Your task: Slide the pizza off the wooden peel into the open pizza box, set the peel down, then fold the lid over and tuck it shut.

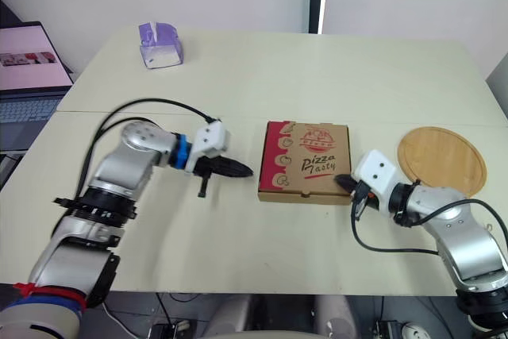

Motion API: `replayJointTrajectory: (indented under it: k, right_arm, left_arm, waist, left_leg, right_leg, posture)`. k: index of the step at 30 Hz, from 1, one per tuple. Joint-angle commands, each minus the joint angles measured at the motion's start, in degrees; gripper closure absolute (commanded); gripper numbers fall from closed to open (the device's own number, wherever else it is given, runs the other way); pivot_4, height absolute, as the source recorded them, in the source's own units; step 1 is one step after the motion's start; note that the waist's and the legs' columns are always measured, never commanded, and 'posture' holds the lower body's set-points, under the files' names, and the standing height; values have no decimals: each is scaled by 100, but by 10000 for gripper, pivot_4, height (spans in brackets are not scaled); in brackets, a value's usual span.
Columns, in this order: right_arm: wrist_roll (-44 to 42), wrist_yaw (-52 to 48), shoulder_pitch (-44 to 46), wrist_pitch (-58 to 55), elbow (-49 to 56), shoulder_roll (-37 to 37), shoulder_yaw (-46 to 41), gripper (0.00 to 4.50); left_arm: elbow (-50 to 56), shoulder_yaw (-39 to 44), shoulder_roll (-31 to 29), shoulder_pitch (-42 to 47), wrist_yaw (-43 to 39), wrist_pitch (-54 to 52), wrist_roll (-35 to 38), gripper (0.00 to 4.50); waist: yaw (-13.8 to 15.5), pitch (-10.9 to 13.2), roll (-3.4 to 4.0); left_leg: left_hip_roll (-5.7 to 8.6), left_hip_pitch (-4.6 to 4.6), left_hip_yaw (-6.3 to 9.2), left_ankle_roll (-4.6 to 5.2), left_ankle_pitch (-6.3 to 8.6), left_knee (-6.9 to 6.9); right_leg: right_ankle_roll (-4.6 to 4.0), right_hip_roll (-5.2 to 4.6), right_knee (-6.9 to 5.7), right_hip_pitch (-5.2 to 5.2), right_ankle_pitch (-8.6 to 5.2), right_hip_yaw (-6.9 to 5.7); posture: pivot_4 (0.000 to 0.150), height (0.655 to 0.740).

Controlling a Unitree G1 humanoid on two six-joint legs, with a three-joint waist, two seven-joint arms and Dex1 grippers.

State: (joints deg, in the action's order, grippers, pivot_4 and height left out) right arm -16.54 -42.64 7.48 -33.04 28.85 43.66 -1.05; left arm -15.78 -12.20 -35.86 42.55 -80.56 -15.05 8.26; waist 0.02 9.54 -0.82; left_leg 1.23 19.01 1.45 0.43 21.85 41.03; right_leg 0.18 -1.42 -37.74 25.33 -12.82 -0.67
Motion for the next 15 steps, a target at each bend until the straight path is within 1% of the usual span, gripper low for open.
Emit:
replayJointTrajectory:
  k: [1, 4, 9, 12, 15]
  right_arm:
    - [-11, 37, 110, 154, -9, -10, -196, 44523]
    - [99, 7, 144, 263, -181, -38, 15, 44523]
    - [332, -30, 137, 327, -303, -19, 425, 44523]
    - [497, -82, -15, 415, -304, 48, 644, 44523]
    - [565, -103, -104, 494, -312, 58, 658, 44523]
  left_arm:
    - [766, 278, 112, -92, 404, -361, 309, 45000]
    - [970, 112, 338, -311, 710, -512, 247, 45000]
    - [700, -269, 704, -402, 1057, -363, -66, 45000]
    - [501, -595, 774, -501, 1123, -296, -317, 45000]
    - [309, -763, 747, -582, 1197, -207, -507, 45000]
  waist:
    - [0, -1, 0]
    - [14, -1, 1]
    - [7, -1, 1]
    - [5, -1, 1]
    - [6, -10, -1]
  left_leg:
    - [0, -1, 0, 0, 0, 0]
    - [1, -2, 0, 0, 0, 0]
    - [1, -2, -1, -1, -1, 1]
    - [1, -3, -2, -1, -1, 0]
    - [1, -8, -2, -2, -1, 0]
  right_leg:
    - [0, 0, 0, -1, 0, 0]
    - [0, -2, 0, -4, 0, 1]
    - [0, -1, -4, -2, 0, 0]
    - [0, -1, -4, -2, 0, 2]
    - [0, -1, -3, -5, 0, 2]
  posture:
    - [1500, 7251]
    - [1500, 7251]
    - [1500, 7251]
    - [1500, 7251]
    - [1500, 7251]
